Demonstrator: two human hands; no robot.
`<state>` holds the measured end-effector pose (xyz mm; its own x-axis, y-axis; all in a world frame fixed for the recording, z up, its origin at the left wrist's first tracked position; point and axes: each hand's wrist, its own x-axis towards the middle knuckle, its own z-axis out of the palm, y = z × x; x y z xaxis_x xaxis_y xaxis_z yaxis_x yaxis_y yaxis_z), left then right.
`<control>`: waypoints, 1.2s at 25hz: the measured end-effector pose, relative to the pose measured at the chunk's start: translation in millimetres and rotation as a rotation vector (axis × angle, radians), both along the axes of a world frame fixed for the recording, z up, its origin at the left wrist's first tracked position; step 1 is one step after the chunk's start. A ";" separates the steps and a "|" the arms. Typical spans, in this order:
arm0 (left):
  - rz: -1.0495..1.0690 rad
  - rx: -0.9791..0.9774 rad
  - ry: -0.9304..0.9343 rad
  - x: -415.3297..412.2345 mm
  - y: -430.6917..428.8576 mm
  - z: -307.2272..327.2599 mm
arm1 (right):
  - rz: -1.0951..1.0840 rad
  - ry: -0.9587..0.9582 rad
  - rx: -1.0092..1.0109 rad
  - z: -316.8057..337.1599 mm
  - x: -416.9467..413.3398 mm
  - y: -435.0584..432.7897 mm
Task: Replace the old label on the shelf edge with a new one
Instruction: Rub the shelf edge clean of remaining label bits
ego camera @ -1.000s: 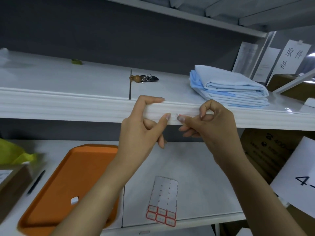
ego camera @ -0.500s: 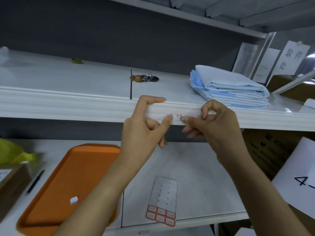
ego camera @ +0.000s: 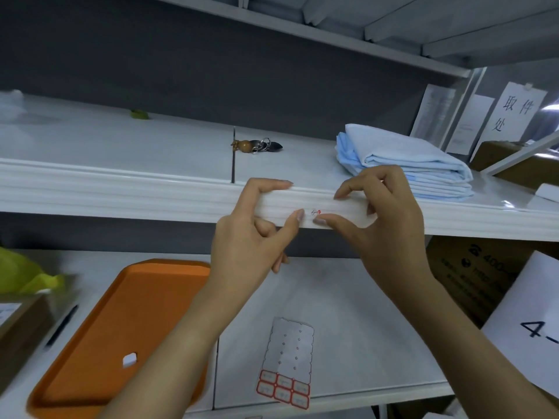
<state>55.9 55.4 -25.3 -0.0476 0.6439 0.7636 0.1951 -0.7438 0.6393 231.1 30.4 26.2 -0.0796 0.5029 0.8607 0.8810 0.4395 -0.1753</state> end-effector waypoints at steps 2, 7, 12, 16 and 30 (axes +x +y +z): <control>-0.007 0.002 -0.010 -0.3 0.6 0.0 | 0.045 -0.012 0.015 -2.4 -0.2 3.1; 0.005 0.019 -0.009 1.0 1.2 -0.5 | 0.148 -0.052 0.153 -13.4 5.0 10.4; 0.005 0.025 -0.019 1.7 3.3 -1.3 | 0.147 -0.055 0.279 -25.9 5.8 21.6; 0.024 0.039 -0.009 1.7 3.6 -1.9 | 0.147 -0.054 0.308 -28.3 6.0 27.9; 0.026 0.030 0.009 1.6 1.7 -0.9 | 0.174 -0.121 0.472 -33.6 12.5 40.7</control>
